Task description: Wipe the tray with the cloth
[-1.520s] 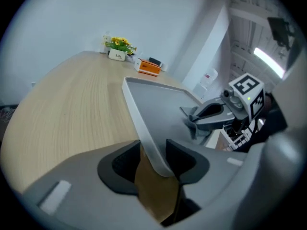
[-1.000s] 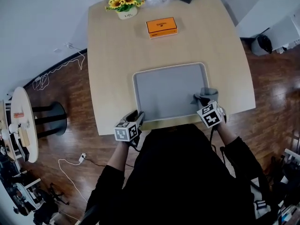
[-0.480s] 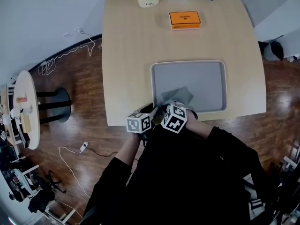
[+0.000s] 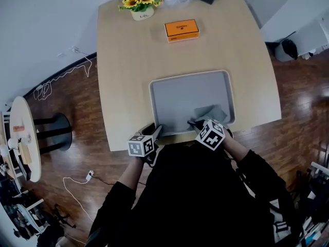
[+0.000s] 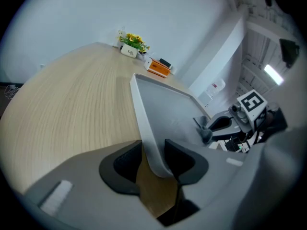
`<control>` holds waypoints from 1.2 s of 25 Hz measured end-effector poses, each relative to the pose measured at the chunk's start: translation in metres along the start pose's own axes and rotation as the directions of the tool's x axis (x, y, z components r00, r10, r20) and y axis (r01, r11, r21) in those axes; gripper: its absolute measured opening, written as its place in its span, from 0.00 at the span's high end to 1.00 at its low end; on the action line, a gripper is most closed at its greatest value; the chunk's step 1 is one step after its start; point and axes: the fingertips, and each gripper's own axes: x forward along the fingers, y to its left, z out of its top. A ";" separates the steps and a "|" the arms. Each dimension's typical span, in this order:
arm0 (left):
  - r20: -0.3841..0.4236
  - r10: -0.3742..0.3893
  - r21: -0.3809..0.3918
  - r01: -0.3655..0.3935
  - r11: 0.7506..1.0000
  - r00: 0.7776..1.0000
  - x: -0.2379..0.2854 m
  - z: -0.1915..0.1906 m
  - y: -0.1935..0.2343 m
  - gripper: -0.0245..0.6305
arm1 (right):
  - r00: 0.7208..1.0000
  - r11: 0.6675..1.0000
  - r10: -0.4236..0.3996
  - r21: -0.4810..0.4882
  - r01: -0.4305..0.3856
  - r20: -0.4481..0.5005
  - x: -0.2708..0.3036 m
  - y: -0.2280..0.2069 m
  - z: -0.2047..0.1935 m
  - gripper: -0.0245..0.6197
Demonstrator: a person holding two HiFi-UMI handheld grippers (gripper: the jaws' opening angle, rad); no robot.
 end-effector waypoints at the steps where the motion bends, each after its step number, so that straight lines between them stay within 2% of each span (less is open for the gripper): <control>1: -0.001 0.002 -0.001 -0.002 1.000 1.000 0.000 0.000 0.000 0.76 | 1.000 0.999 -0.015 0.033 0.015 -0.008 -0.009 -0.012 -0.016 0.95; 4: -0.005 0.010 -0.009 -0.010 1.000 1.000 0.000 -0.002 -0.002 0.76 | 0.998 0.994 -0.053 0.098 0.056 -0.032 -0.036 -0.043 -0.057 0.95; 7: -0.002 0.017 -0.026 -0.018 1.000 1.000 0.000 -0.002 -0.003 0.76 | 0.997 0.988 -0.066 0.140 0.071 -0.039 -0.054 -0.066 -0.082 0.95; 11: 0.010 0.033 -0.047 -0.032 0.998 0.999 0.001 -0.003 -0.003 0.76 | 0.994 0.989 -0.105 0.108 0.106 -0.012 -0.064 -0.105 -0.090 0.95; 15: 0.014 0.046 -0.064 -0.045 0.997 0.999 0.001 -0.001 -0.004 0.76 | 0.976 0.975 -0.216 0.064 0.214 0.029 -0.068 -0.178 -0.069 0.95; 21: 0.023 0.072 -0.111 -0.069 0.991 0.997 0.002 -0.001 -0.005 0.76 | 0.952 0.952 -0.304 -0.026 0.305 0.027 -0.061 -0.258 -0.014 0.95; 26: 0.039 0.078 -0.120 -0.073 0.990 0.996 0.000 -0.001 -0.002 0.76 | 0.938 0.939 -0.345 0.015 0.345 0.043 -0.061 -0.267 -0.007 0.95; 28: 0.037 0.072 -0.116 -0.067 0.991 0.997 0.000 -0.001 -0.002 0.76 | 0.932 0.933 -0.360 0.033 0.359 0.045 -0.061 -0.255 -0.010 0.95; 30: 0.035 0.063 -0.111 -0.058 0.992 0.997 0.001 -0.002 -0.002 0.76 | 0.937 0.938 -0.347 -0.004 0.347 0.033 -0.059 -0.229 -0.017 0.95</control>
